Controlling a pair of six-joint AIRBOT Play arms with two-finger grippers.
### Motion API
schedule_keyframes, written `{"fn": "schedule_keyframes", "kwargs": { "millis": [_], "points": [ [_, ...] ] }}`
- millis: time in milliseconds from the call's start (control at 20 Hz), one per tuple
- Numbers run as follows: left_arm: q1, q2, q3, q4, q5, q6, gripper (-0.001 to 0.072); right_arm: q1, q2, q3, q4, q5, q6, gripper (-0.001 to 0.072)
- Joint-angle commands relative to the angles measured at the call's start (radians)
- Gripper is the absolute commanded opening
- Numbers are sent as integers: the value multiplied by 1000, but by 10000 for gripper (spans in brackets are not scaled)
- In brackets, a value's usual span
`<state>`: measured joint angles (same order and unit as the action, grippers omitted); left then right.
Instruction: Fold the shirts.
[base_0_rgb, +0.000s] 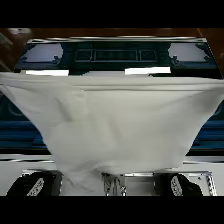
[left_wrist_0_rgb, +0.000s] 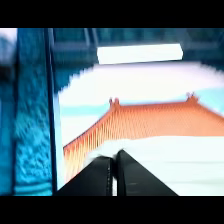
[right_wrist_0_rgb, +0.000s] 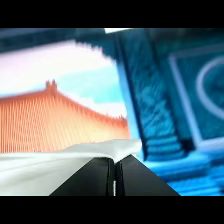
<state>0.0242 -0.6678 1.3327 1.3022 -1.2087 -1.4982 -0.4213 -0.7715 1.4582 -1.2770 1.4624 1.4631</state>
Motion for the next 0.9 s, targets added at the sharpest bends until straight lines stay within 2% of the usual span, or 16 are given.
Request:
{"fn": "schedule_keyframes", "kwargs": {
  "millis": [0, 150, 350, 500, 650, 700, 750, 800, 850],
  "points": [
    [1, -92, -282, 14, 205, -98, 43, 0, -142, -238, 79, -191, 19, 69],
    [0, -291, -341, -68, 472, -115, 43, 11, -319, -338, 305, -521, 12, 69],
    [-2, -565, -341, -349, 763, -115, 44, 133, -561, -338, 435, -827, -17, 69],
    [-24, -699, -341, -444, 830, -115, 44, 220, -688, -338, 430, -970, -27, 70],
    [-66, -765, -341, -443, 752, -111, 57, 273, -757, -338, 431, -958, -27, 86],
    [-69, -771, -341, -443, 715, -111, 171, 282, -760, -338, 432, -948, -27, 88],
    [-61, -766, -338, -440, 666, -110, 456, 282, -746, -337, 438, -919, -27, 219],
    [-32, -756, -323, -433, 571, -85, 712, 271, -720, -337, 438, -872, -35, 577],
    [18, -745, -292, -415, 435, -39, 714, 254, -686, -337, 428, -818, -80, 691]
  ]
}}
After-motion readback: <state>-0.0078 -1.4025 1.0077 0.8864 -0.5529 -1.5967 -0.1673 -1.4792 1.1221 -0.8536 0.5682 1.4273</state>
